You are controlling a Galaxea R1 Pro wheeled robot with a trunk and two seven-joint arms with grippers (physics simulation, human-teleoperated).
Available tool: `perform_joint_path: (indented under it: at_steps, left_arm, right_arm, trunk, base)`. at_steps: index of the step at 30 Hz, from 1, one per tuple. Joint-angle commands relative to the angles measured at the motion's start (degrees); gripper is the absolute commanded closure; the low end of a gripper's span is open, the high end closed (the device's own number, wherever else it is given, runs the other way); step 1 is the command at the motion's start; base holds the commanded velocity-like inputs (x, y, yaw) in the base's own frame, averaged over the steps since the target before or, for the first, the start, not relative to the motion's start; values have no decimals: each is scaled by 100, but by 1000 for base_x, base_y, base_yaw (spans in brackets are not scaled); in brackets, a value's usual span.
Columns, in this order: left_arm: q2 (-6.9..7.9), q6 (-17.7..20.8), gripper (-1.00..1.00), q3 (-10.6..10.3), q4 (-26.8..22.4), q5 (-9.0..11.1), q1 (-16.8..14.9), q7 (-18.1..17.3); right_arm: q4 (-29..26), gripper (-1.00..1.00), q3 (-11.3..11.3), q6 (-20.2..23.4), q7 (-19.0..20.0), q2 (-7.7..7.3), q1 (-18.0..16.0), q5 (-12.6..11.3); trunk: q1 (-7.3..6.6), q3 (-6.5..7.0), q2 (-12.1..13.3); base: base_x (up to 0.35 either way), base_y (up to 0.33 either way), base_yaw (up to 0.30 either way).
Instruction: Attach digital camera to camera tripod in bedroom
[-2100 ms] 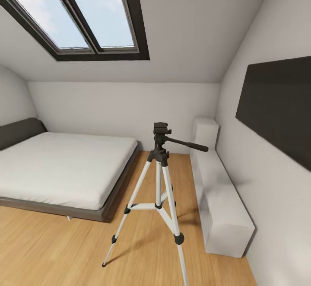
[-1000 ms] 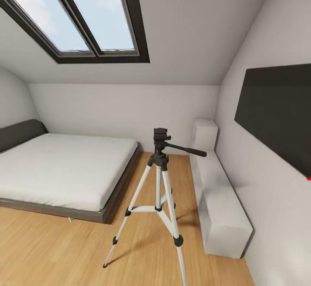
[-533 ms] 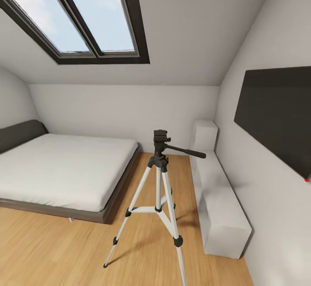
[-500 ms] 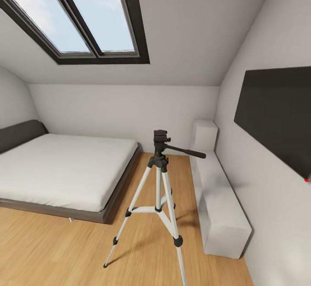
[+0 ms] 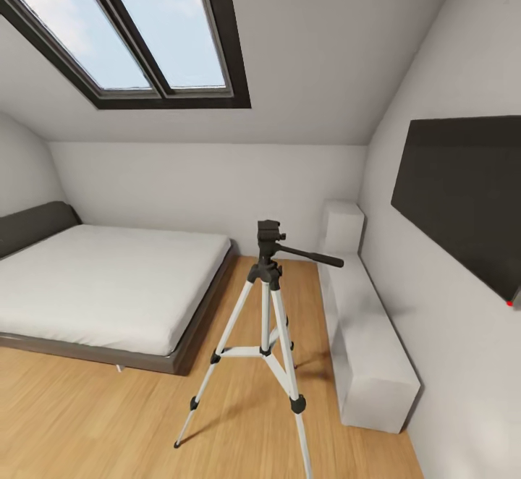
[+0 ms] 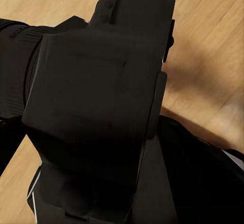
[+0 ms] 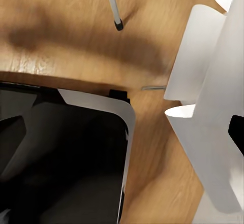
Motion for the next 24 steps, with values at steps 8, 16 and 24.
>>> perform_joint_path:
  at_steps: [8, 16, 24]
  left_arm:
    - [-1, -11, 100, -50, 0, 28, -4, 9]
    - [-1, -11, 100, -50, 0, 28, -4, 9]
    - [-1, -11, 100, -50, 0, 28, -4, 9]
  right_arm:
    - [18, -100, 8, -33, 4, 1, -9, 47]
    - [18, -100, 13, -46, 9, -8, -9, 54]
    - [18, -100, 16, -51, 11, -10, -9, 56]
  trunk:
    - [-174, 131, 312]
    - [-283, 173, 512]
    - [-283, 101, 512]
  base:
    - [0, 0, 0]
    - [0, 0, 0]
    - [0, 0, 0]
